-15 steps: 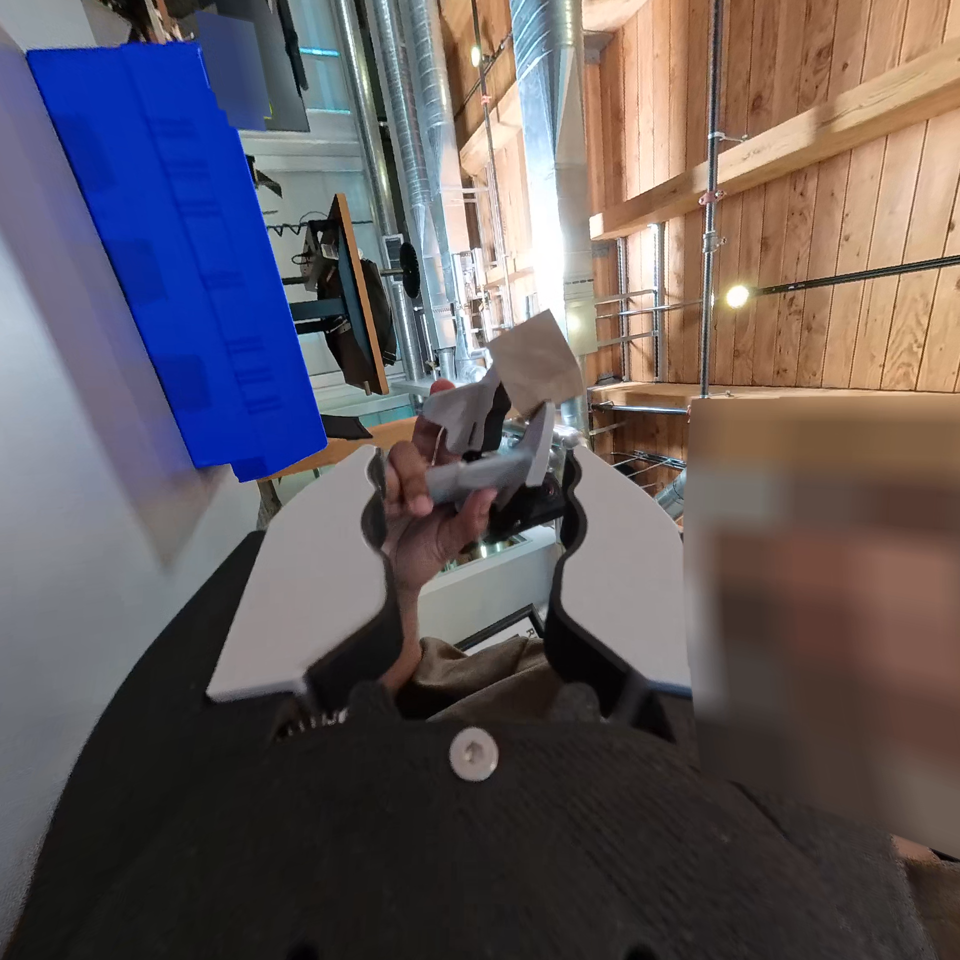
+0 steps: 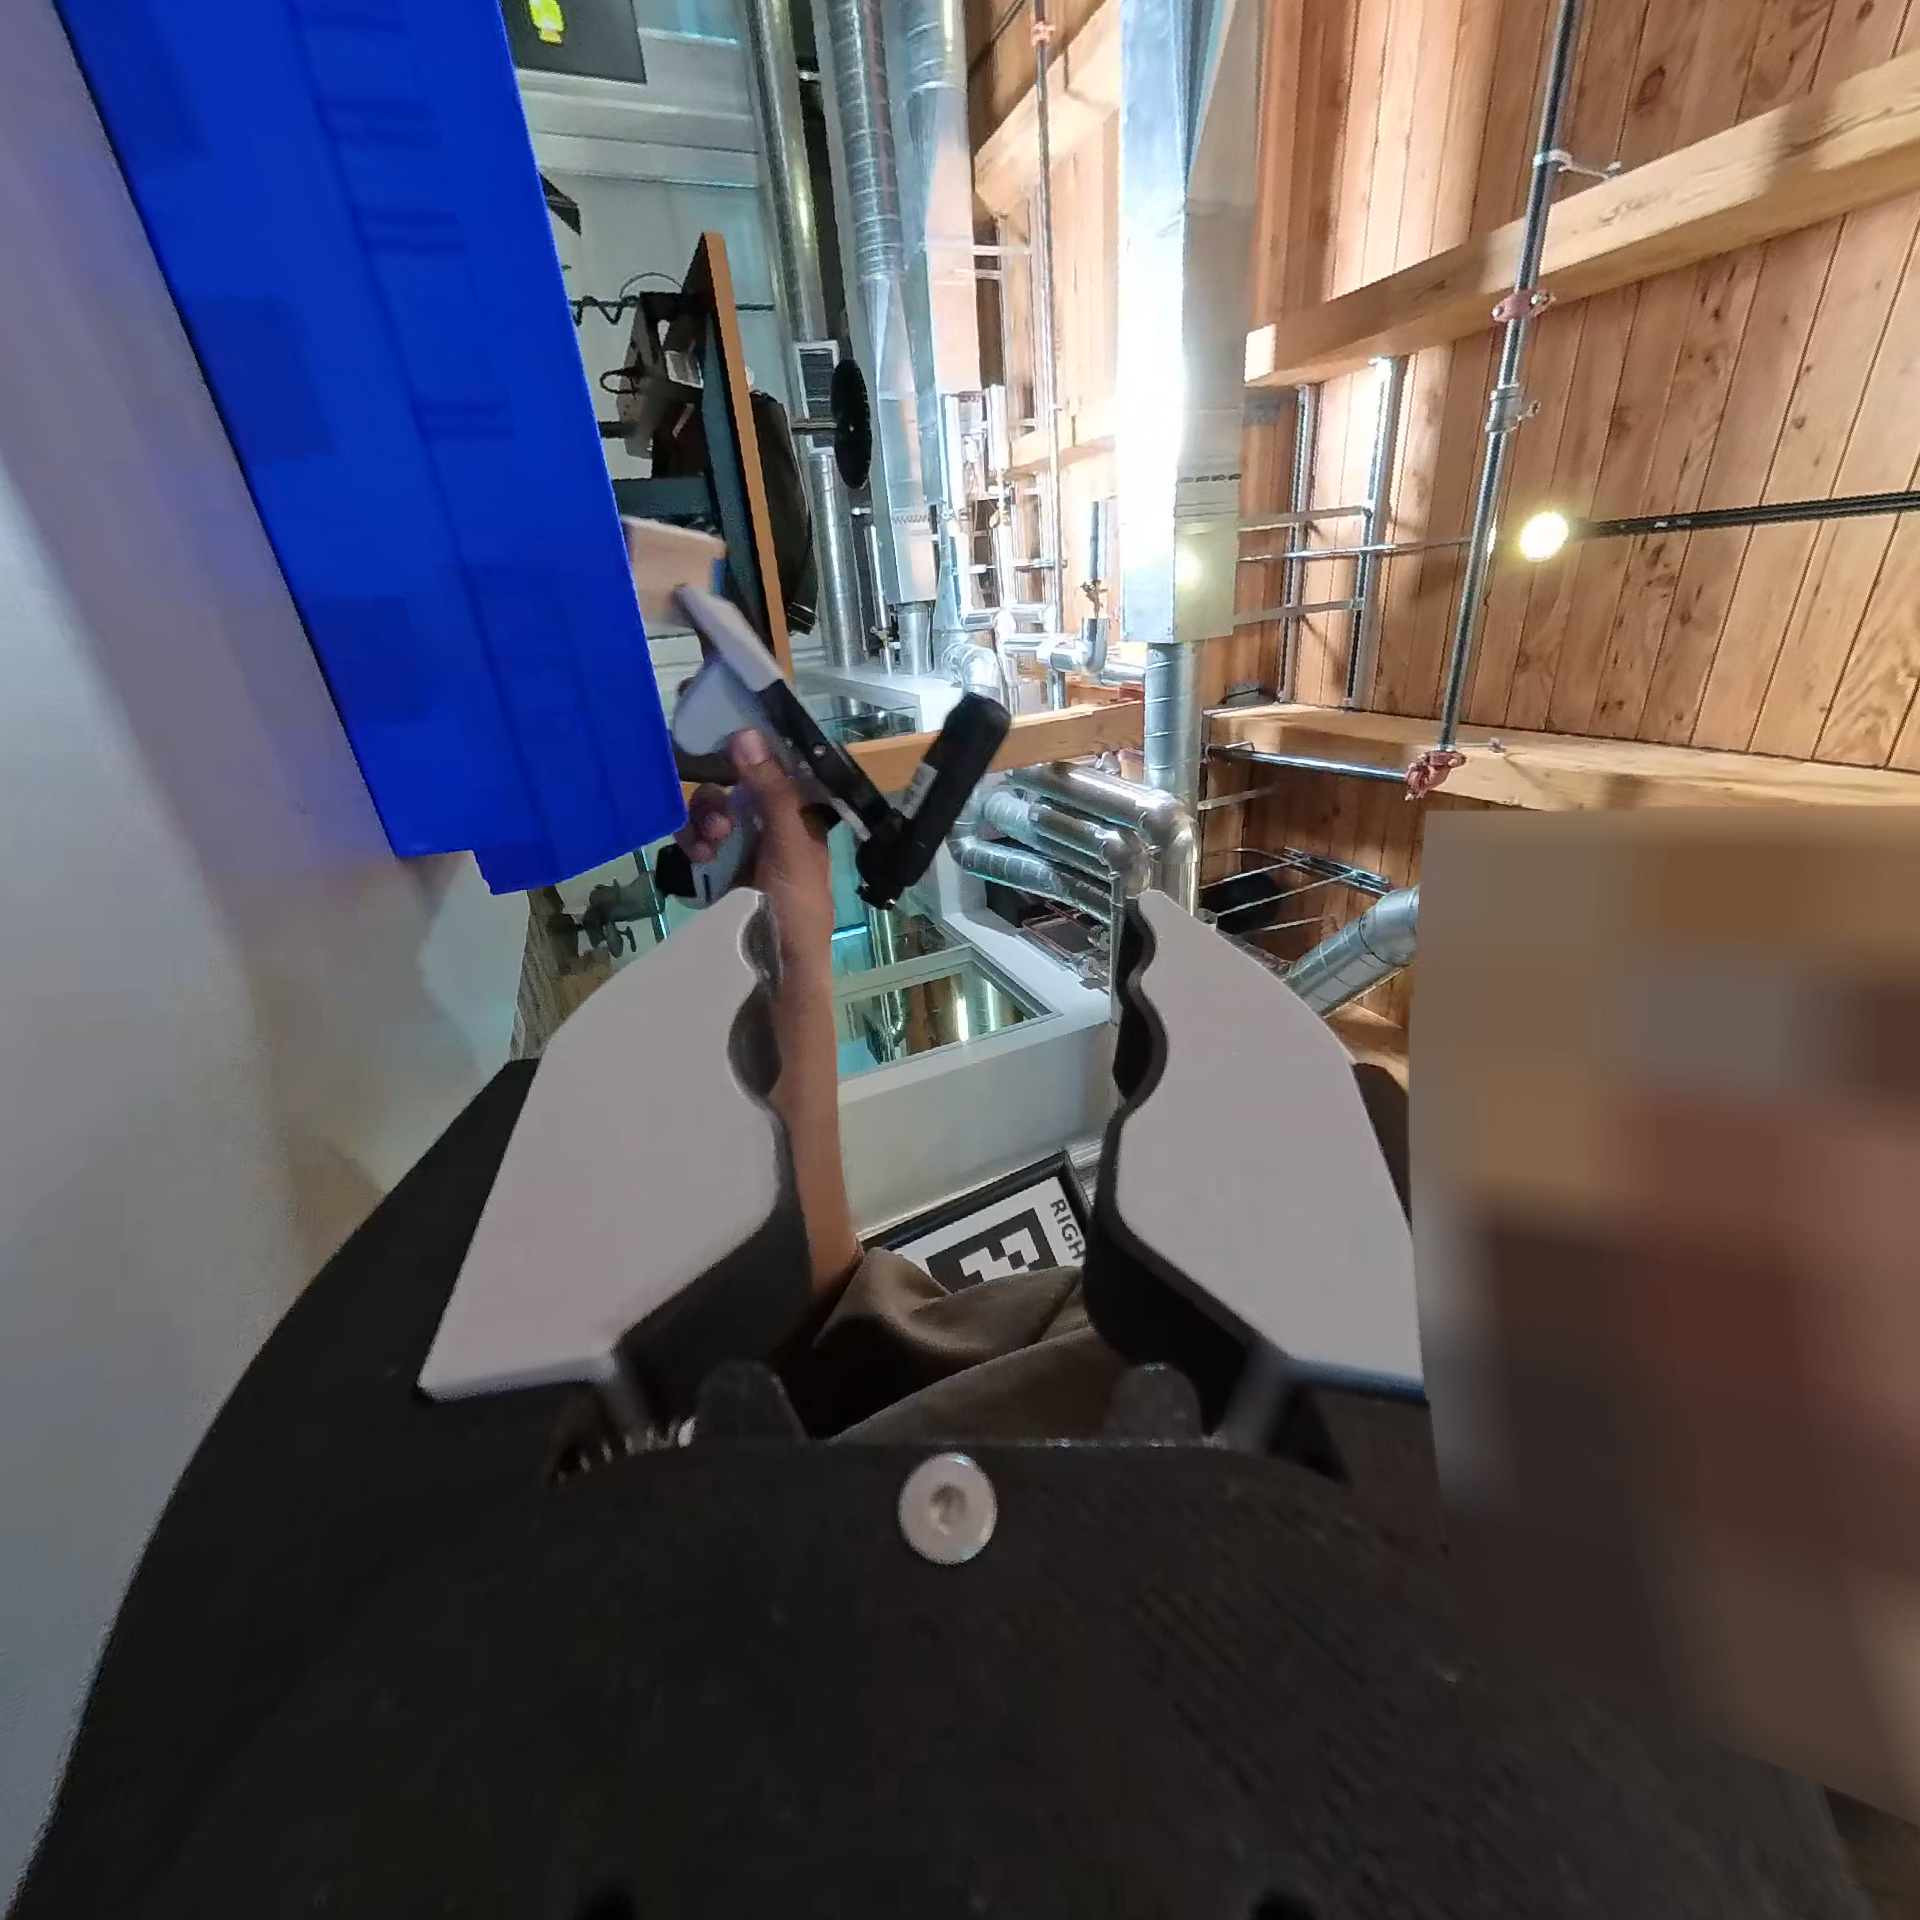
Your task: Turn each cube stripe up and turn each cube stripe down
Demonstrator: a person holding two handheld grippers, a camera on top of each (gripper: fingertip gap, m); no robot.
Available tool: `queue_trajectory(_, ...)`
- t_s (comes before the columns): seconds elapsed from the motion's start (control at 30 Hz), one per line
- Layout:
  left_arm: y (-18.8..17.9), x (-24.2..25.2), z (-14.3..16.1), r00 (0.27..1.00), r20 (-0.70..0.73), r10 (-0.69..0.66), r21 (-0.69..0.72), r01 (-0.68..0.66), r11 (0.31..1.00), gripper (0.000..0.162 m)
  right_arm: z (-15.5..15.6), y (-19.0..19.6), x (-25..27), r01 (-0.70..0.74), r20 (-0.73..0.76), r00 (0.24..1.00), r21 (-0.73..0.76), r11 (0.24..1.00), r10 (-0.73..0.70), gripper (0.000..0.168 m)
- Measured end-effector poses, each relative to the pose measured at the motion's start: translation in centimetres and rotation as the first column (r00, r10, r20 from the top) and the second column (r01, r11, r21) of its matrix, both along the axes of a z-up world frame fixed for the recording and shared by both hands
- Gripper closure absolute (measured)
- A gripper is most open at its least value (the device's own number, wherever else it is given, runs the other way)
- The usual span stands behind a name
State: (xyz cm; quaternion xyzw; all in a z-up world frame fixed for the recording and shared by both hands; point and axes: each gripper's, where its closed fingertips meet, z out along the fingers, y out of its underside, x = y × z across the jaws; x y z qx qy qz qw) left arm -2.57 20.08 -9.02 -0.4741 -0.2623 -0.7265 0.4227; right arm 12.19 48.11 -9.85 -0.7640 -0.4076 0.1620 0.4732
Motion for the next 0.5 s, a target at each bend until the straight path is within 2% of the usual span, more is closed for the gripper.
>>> queue_trajectory(0.13,-0.4,-0.3,0.0,1.000,-0.015,0.027,0.003,-0.027,1.000,0.099,-5.2,0.8,1.4,0.038,0.211,0.977,-0.127,0.991,-0.011,0.123)
queue_trajectory(0.23,-0.9,-0.8,-0.5,0.999,-0.002,0.044,-0.009,-0.044,0.999,0.099,-7.3,0.4,1.1,0.043,0.257,0.966,-0.226,0.973,0.017,0.123)
queue_trajectory(0.37,-1.5,-1.8,-0.2,0.996,0.030,0.085,0.011,-0.086,0.996,0.098,-9.4,0.4,1.0,0.068,0.315,0.949,-0.291,0.954,0.029,0.123)
queue_trajectory(0.5,-2.1,-2.4,-0.3,0.994,0.017,0.107,0.013,-0.107,0.994,0.098,-9.6,0.5,1.1,0.084,0.352,0.936,-0.303,0.949,0.029,0.122)
